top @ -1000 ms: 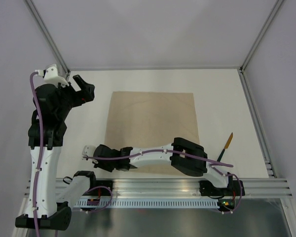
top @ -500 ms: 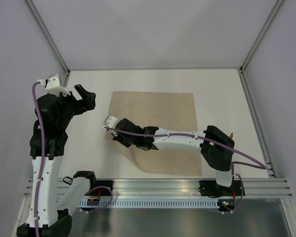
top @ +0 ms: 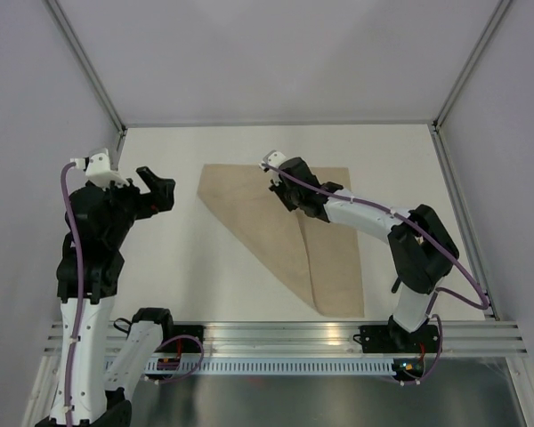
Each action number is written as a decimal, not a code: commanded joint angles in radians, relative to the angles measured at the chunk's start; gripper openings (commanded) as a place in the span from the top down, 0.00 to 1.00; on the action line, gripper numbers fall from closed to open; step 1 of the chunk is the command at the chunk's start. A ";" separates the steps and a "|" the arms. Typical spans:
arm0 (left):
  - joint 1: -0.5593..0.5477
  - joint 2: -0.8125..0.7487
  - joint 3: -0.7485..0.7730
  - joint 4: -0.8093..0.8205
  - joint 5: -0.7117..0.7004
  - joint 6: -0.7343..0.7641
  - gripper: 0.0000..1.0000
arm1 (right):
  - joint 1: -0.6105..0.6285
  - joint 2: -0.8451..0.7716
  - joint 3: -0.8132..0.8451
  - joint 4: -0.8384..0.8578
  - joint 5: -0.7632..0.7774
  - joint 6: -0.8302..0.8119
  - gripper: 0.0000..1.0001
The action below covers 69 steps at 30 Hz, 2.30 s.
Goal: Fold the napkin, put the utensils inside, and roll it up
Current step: Fold the napkin at the center of the board.
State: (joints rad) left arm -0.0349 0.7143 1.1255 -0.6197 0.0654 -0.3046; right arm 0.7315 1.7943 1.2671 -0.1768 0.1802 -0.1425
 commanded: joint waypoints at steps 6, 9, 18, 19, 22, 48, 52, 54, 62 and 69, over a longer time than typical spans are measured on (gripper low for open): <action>-0.002 -0.019 -0.043 0.041 0.019 0.038 0.01 | -0.145 0.011 -0.025 0.045 -0.021 -0.052 1.00; -0.002 -0.022 -0.053 0.044 0.019 0.039 0.01 | -0.188 0.027 -0.026 0.059 -0.019 -0.054 1.00; -0.002 -0.053 -0.119 0.075 0.010 0.041 0.01 | -0.285 0.059 -0.017 0.082 -0.013 -0.055 1.00; -0.002 -0.052 -0.128 0.080 0.010 0.042 0.01 | -0.291 0.062 -0.015 0.085 -0.012 -0.055 1.00; -0.002 -0.056 -0.141 0.087 0.007 0.042 0.01 | -0.320 0.069 -0.005 0.088 -0.011 -0.054 0.99; -0.002 -0.067 -0.207 0.118 -0.006 0.050 0.01 | -0.423 0.158 0.124 0.085 0.044 -0.075 0.99; -0.002 -0.065 -0.208 0.118 -0.001 0.050 0.01 | -0.438 0.163 0.136 0.085 0.047 -0.075 0.99; -0.002 -0.069 -0.211 0.117 -0.001 0.048 0.01 | -0.445 0.165 0.138 0.086 0.047 -0.074 1.00; -0.002 -0.070 -0.214 0.118 0.001 0.047 0.01 | -0.466 0.169 0.146 0.092 0.047 -0.075 0.99; -0.002 -0.070 -0.214 0.118 0.002 0.047 0.01 | -0.480 0.181 0.156 0.094 0.053 -0.075 1.00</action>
State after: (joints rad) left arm -0.0349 0.6514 0.9146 -0.5423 0.0620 -0.2935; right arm 0.2626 1.9583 1.3781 -0.0975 0.1947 -0.1997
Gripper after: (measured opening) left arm 0.993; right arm 0.014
